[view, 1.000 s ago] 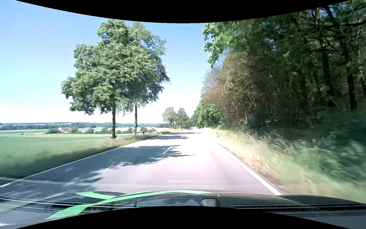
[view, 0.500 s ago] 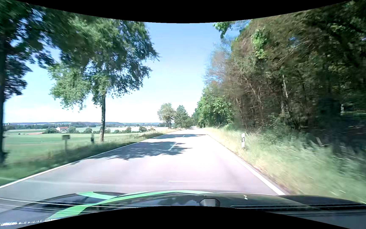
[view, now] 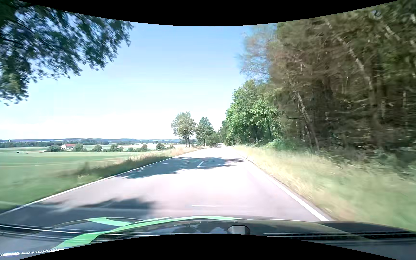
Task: Follow the waypoints while adhering to traffic rules and regulations
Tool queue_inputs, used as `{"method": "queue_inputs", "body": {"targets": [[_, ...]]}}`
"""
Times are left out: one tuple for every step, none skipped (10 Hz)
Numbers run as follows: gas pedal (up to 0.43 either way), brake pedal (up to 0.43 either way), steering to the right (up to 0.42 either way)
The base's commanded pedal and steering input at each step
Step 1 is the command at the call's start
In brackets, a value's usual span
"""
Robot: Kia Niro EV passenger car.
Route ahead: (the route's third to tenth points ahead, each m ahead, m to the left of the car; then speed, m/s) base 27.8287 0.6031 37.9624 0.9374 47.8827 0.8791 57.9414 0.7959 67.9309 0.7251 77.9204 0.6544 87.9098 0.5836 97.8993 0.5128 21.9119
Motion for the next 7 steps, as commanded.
{"method": "queue_inputs", "body": {"targets": [[0.228,0.000,-0.002],[0.228,0.000,-0.002],[0.240,0.000,-0.002],[0.240,0.000,-0.002],[0.248,0.000,-0.002],[0.248,0.000,-0.002],[0.248,0.000,-0.001]]}}
